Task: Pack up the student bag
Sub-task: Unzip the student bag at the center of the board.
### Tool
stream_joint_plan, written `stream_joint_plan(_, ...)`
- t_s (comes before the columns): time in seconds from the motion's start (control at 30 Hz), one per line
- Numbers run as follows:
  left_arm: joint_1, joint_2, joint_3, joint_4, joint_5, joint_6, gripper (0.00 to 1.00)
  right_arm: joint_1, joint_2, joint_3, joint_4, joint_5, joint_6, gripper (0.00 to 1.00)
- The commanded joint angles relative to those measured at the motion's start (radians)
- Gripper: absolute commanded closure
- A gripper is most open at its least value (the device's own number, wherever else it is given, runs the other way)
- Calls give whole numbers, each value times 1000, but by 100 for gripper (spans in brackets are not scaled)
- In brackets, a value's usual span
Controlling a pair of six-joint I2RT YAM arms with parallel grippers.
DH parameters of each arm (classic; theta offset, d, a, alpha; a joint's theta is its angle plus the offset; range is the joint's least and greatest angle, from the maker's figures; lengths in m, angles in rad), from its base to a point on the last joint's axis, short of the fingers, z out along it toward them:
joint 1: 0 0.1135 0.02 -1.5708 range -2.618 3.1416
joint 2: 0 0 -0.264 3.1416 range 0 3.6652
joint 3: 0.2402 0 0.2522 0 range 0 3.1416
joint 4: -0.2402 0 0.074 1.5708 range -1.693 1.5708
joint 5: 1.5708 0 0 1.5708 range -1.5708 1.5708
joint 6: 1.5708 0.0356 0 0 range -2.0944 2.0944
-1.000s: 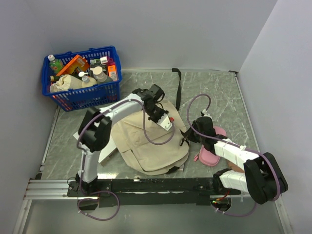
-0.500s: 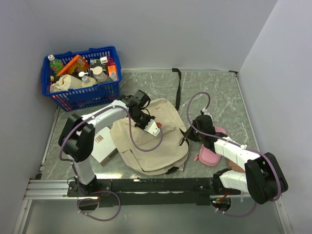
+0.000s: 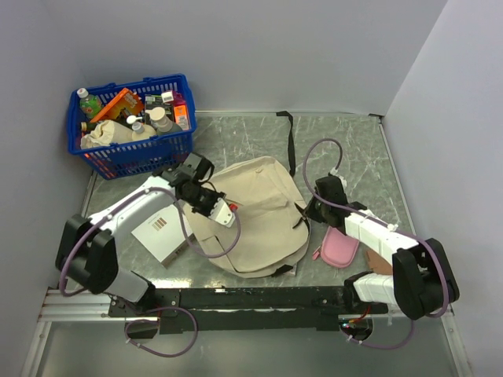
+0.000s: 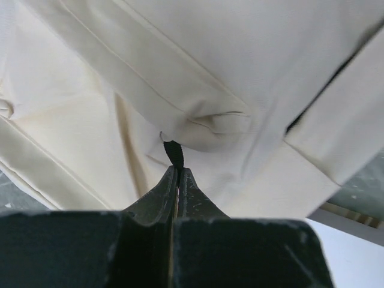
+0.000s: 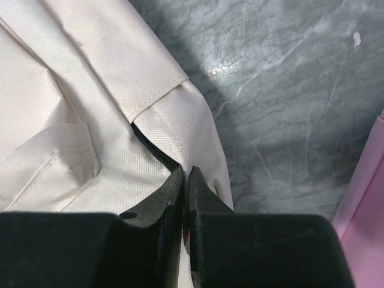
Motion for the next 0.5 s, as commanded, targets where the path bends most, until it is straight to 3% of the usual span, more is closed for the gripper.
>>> stream_joint_plan(0.0, 23, -100, -77, -65, -44, -21, 99, -21, 27, 52, -45, 102, -4, 100)
stream_joint_plan(0.07, 27, -132, -120, -52, -50, -30, 99, -20, 26, 65, -51, 113, -10, 77)
stream_joint_plan(0.1, 29, -141, -138, -46, -50, -34, 99, -20, 17, 69, -65, 124, -11, 61)
stream_joint_plan(0.2, 29, -160, -154, 1, -41, -66, 99, -12, -75, 65, -36, 98, -27, 45)
stream_joint_plan(0.3, 29, -157, -140, 64, -12, -131, 99, 41, -153, 103, -17, 55, -33, 40)
stream_joint_plan(0.47, 27, -134, -100, 126, 29, -244, 99, 155, -77, 251, -66, 119, -71, 38)
